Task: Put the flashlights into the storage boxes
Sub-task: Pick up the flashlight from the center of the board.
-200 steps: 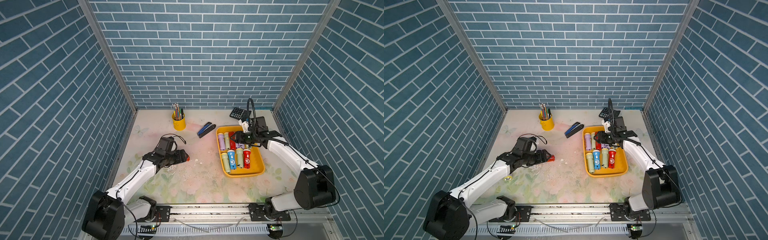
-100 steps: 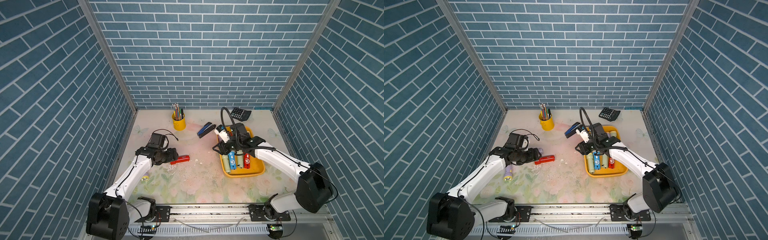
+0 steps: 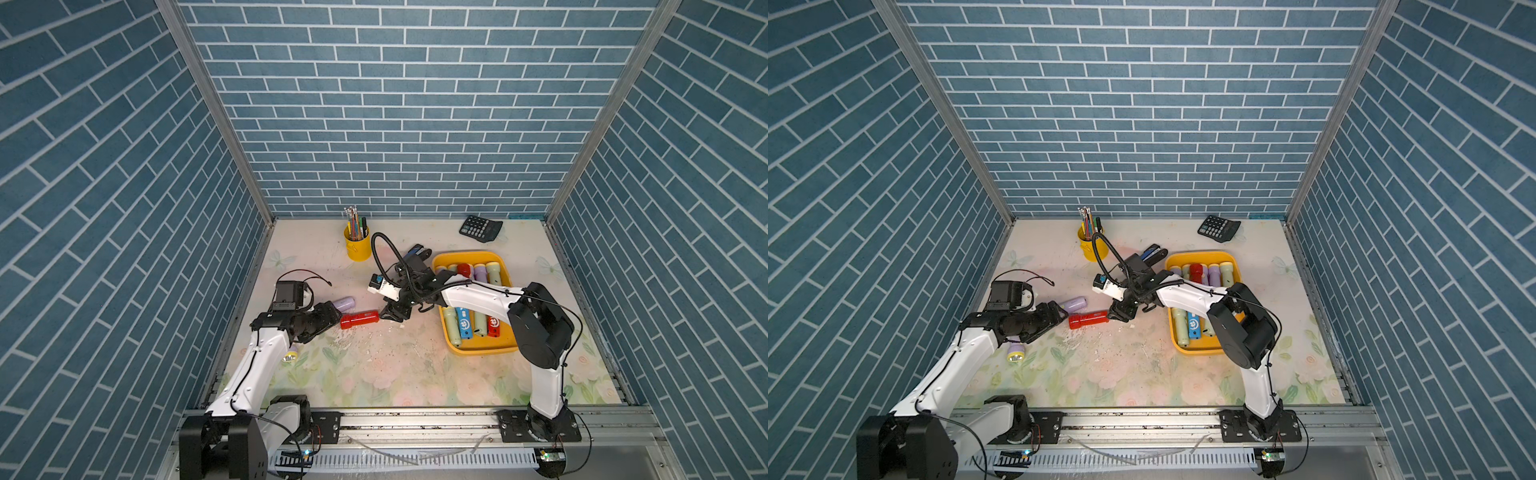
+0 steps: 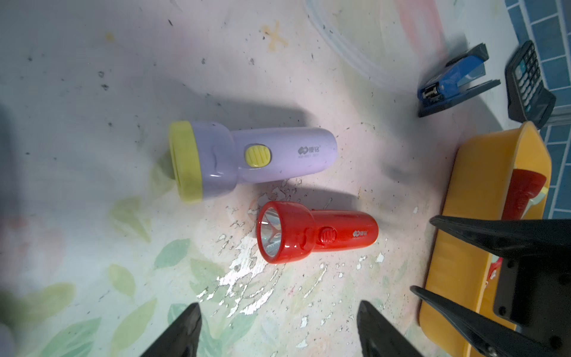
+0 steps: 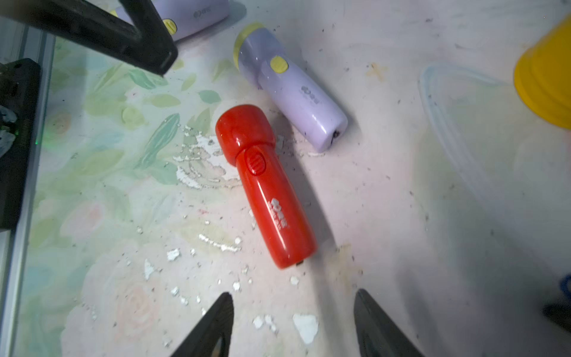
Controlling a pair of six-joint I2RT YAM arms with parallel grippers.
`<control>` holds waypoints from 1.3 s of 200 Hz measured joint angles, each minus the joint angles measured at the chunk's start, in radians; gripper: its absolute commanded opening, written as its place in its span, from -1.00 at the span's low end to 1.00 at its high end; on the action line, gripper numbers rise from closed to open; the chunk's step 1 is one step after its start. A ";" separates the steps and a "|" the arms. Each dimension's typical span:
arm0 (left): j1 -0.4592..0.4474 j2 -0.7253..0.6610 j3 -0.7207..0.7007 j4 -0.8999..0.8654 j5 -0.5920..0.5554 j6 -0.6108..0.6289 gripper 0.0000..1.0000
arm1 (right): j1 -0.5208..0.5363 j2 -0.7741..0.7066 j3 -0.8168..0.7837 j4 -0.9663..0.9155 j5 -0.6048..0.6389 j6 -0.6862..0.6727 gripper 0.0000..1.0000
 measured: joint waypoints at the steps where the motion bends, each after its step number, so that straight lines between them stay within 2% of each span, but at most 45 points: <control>1: 0.001 0.000 0.000 0.001 0.000 0.000 0.60 | 0.000 0.002 0.002 0.000 0.000 -0.001 0.29; 69: 0.026 0.022 -0.016 0.056 0.039 -0.007 0.60 | 0.018 0.177 0.161 -0.056 -0.074 -0.083 0.34; 134: 0.026 0.044 -0.023 0.080 0.056 -0.011 0.60 | 0.051 0.290 0.251 -0.074 -0.084 -0.129 0.27; 169: 0.027 0.053 -0.025 0.094 0.056 -0.013 0.59 | 0.057 0.320 0.297 -0.075 -0.087 -0.133 0.10; 232: 0.027 0.060 -0.028 0.101 0.058 -0.017 0.57 | 0.060 0.324 0.296 -0.072 -0.093 -0.157 -0.37; 260: 0.027 0.054 -0.028 0.090 0.053 -0.010 0.55 | 0.060 0.272 0.222 -0.044 -0.092 -0.156 -0.47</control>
